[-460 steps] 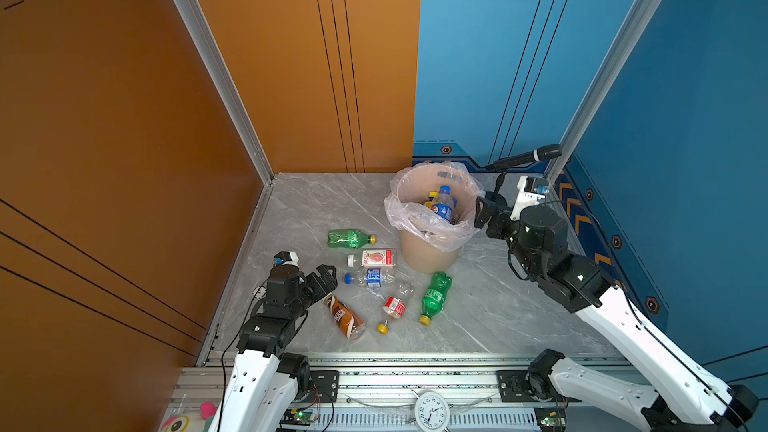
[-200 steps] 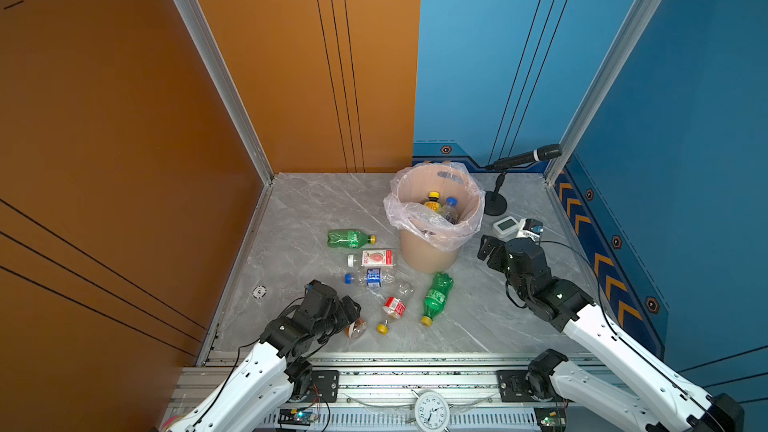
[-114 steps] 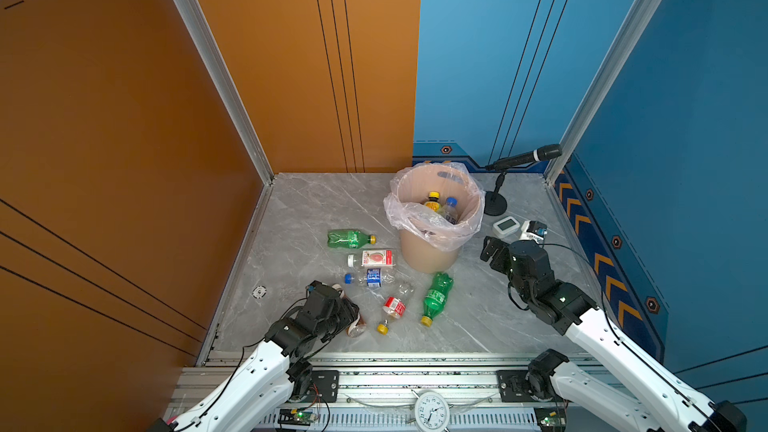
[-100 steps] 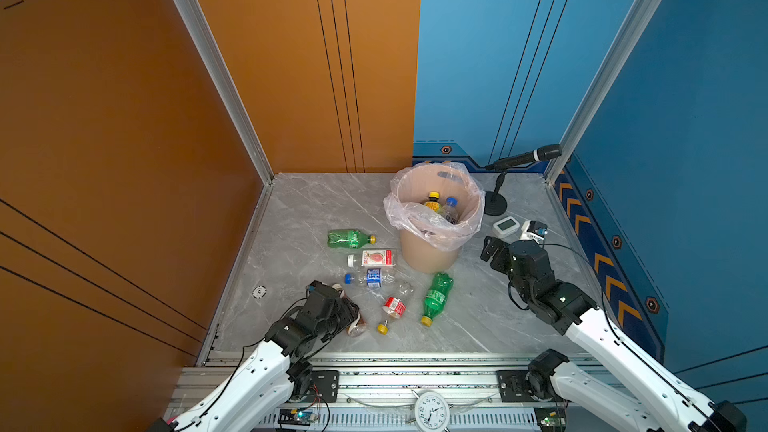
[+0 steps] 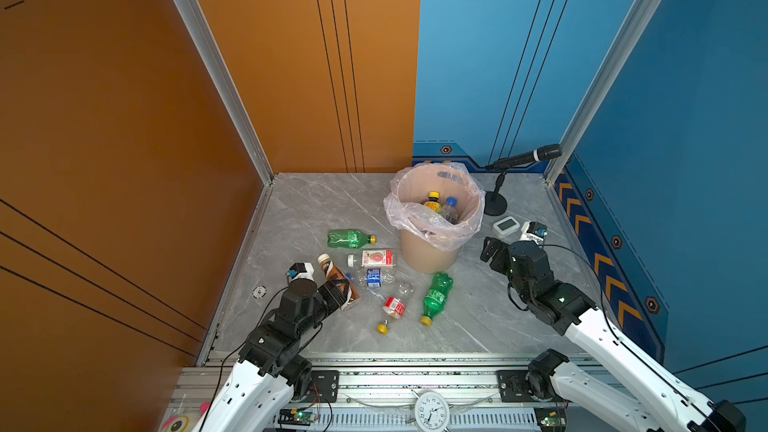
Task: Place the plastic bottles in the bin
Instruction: 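Lift the Nescafe bottle with the left gripper and carry it over the bin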
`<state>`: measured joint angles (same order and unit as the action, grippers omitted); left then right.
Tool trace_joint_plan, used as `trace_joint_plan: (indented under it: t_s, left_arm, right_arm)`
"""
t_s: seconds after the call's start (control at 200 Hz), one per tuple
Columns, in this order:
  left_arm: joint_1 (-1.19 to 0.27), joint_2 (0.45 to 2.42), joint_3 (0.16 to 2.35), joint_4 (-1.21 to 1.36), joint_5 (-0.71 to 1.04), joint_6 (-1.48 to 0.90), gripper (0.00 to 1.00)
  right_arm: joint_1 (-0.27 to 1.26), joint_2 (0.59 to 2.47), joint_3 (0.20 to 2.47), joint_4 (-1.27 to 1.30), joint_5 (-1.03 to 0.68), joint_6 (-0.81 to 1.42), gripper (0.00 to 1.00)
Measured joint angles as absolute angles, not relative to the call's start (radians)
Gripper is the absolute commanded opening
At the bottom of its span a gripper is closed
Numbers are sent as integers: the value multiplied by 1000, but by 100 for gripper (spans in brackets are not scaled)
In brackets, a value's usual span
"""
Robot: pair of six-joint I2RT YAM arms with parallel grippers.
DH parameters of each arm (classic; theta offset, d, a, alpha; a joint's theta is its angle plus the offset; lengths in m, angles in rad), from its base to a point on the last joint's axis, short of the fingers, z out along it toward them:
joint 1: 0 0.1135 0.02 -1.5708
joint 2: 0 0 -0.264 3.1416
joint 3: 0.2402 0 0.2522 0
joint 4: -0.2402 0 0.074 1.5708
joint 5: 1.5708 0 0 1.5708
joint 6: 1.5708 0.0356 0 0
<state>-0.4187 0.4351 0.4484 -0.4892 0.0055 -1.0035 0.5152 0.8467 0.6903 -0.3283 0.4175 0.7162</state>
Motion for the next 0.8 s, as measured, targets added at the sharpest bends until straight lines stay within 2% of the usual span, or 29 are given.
trace_joint_plan:
  t_s: [0.25,0.521,0.796]
  left_arm:
    - [-406,491,614,-453,-15,-826,51]
    - [-416,749,889,-333,-14,-626,51]
    - [-487,1012,1105,-195,-4,-488,50]
  right_arm:
    - [510,843,690,-328,414,723,100]
    - [506,818,690,-329,414,723,100]
    - [491,796,690,-329,413,723,100]
